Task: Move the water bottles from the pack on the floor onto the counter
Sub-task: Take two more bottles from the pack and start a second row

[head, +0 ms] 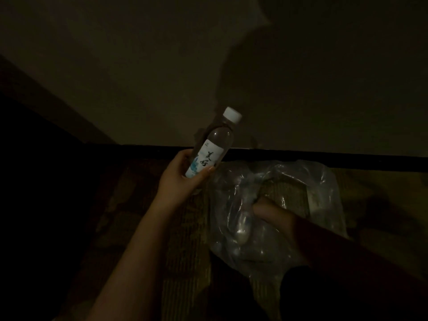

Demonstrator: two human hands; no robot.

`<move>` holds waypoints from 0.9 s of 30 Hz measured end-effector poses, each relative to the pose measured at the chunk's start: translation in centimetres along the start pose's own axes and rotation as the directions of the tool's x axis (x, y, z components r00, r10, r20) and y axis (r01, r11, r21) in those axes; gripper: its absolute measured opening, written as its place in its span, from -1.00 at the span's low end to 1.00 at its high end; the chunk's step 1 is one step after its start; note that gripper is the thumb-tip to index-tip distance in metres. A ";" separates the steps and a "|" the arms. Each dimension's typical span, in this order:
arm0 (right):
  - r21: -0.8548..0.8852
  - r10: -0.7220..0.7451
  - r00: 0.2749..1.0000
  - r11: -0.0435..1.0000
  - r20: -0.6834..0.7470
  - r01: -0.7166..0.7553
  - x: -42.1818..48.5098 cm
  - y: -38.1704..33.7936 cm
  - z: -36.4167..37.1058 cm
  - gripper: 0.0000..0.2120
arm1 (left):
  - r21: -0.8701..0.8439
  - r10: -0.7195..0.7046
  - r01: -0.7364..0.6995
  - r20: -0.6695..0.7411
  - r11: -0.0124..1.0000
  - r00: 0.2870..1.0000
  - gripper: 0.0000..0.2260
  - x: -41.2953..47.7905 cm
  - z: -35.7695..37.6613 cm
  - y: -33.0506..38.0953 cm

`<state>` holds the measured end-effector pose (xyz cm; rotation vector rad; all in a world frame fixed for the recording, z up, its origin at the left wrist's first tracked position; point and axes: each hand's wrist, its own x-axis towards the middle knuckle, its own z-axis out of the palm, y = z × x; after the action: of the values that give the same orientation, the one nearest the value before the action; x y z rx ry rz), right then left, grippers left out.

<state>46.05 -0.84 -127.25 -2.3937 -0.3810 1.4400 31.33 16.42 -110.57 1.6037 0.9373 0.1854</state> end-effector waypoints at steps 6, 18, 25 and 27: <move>0.313 -0.002 0.999 0.950 -0.047 0.016 -3.8 1.9 -2.8 -0.76 | 0.034 0.067 -0.068 0.033 0.997 0.997 -0.46 0.5 2.4 0.4; -0.024 -0.236 0.873 0.968 -0.427 0.250 -13.9 -3.8 -11.6 -0.31 | -0.016 0.040 -0.039 0.077 0.999 0.996 -0.45 -0.2 7.1 3.8; 0.157 -0.080 0.913 0.975 -0.400 0.155 -23.4 -7.2 -16.8 -0.23 | -0.074 -0.062 0.062 0.000 0.995 0.998 -0.47 -7.1 2.8 13.4; 0.189 -0.071 0.919 0.970 -0.388 0.154 -27.2 -8.2 -18.5 -0.22 | -0.042 -0.084 0.083 -0.008 0.996 0.996 -0.47 -9.7 0.9 16.7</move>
<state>49.61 -6.33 -94.01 -2.3547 -0.2455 0.8867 33.19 9.97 -92.46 1.5235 0.9998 0.1538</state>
